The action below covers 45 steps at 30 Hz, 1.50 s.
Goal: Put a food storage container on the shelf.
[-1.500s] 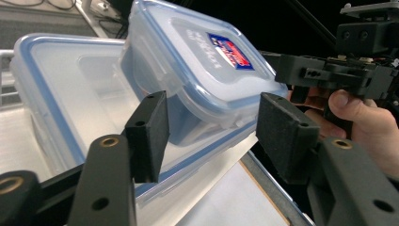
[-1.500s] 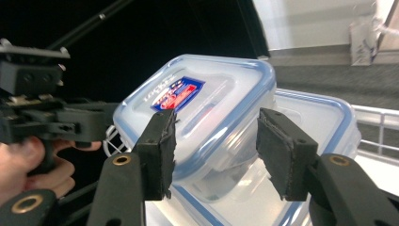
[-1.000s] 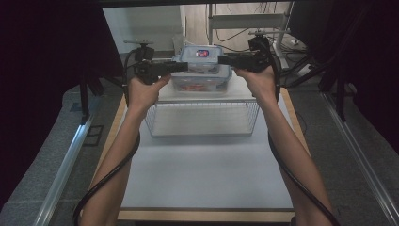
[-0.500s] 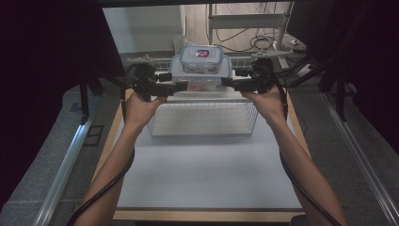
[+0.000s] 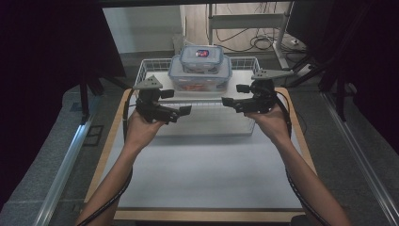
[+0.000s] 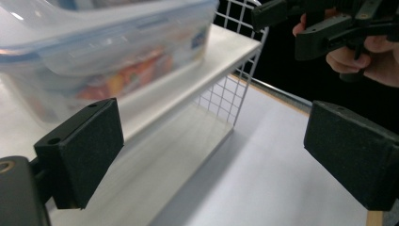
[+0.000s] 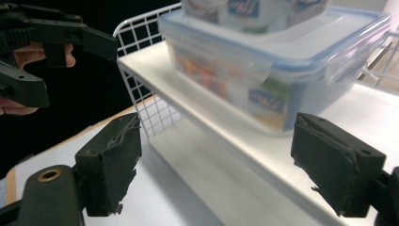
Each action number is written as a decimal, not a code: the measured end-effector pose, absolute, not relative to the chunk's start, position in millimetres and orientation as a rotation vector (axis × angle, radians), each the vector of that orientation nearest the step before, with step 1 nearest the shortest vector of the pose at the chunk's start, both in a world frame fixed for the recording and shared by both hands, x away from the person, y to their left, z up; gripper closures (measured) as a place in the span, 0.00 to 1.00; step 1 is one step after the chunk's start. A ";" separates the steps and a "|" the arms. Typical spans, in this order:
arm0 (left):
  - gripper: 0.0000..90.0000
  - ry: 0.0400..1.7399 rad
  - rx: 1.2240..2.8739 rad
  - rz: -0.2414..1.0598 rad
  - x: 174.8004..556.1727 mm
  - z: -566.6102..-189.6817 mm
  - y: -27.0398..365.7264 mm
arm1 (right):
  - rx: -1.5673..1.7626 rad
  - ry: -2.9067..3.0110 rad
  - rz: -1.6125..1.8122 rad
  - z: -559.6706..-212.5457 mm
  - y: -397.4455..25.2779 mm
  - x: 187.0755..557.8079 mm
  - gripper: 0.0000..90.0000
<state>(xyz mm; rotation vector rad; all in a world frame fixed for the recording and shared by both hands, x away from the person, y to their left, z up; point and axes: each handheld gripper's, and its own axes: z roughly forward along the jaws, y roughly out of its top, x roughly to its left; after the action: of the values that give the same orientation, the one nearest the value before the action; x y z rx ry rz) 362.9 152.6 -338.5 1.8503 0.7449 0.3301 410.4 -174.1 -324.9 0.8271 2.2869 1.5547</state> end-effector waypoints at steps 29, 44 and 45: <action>0.04 0.754 1.887 0.316 295.8 -411.7 154.9 | 0.693 2.382 1.435 -374.4 -175.8 344.9 0.05; 0.04 0.797 1.908 0.311 266.2 -451.2 157.3 | 0.730 2.373 1.410 -410.4 -194.1 314.4 0.04; 0.04 0.801 1.911 0.305 264.5 -454.3 157.2 | 0.731 2.377 1.406 -412.2 -194.8 313.1 0.04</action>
<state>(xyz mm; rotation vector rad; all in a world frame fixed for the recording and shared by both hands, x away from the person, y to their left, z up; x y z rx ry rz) 264.5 157.2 -454.3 1.9107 0.8008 0.3055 313.1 -194.8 -412.2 0.7309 2.3768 1.4064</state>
